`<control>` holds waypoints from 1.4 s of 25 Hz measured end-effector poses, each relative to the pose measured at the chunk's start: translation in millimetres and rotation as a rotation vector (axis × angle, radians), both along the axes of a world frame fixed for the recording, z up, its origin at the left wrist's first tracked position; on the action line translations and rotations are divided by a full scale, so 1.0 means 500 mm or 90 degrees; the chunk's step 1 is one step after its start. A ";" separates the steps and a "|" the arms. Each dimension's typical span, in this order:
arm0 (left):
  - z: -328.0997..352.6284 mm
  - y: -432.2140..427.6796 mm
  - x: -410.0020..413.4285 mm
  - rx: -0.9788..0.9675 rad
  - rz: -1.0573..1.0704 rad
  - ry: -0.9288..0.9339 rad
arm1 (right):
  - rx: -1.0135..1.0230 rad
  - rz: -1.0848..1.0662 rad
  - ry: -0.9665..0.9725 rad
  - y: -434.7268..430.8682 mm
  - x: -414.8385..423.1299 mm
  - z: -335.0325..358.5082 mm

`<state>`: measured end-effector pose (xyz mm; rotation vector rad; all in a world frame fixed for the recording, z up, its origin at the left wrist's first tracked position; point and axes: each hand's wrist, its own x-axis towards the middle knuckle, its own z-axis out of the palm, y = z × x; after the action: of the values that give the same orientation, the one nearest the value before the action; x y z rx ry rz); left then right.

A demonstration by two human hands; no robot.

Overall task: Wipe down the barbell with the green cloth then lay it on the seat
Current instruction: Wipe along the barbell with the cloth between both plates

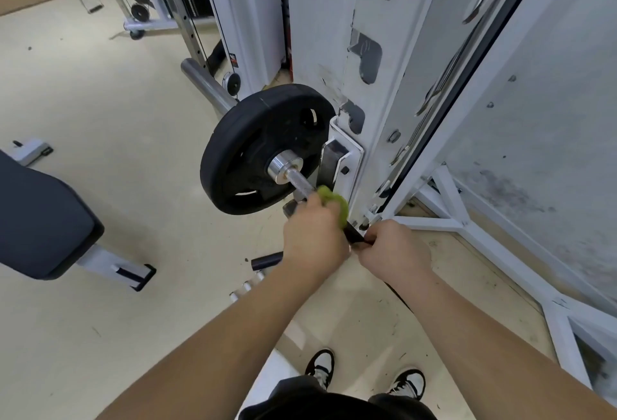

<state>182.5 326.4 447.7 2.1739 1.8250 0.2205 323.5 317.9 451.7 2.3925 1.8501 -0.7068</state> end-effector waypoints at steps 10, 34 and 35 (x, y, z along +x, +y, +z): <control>-0.039 -0.037 0.028 0.072 -0.032 -0.098 | -0.067 -0.044 0.111 -0.085 0.086 0.001; -0.070 -0.100 0.012 0.064 -0.259 -0.232 | -0.070 -0.068 0.065 -0.087 0.077 0.006; -0.069 -0.072 0.001 0.071 -0.242 -0.205 | -0.071 -0.069 0.068 -0.088 0.075 0.008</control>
<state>183.1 290.4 413.3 2.3453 1.2305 0.5600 361.2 273.7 455.8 2.4432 1.6770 -0.9384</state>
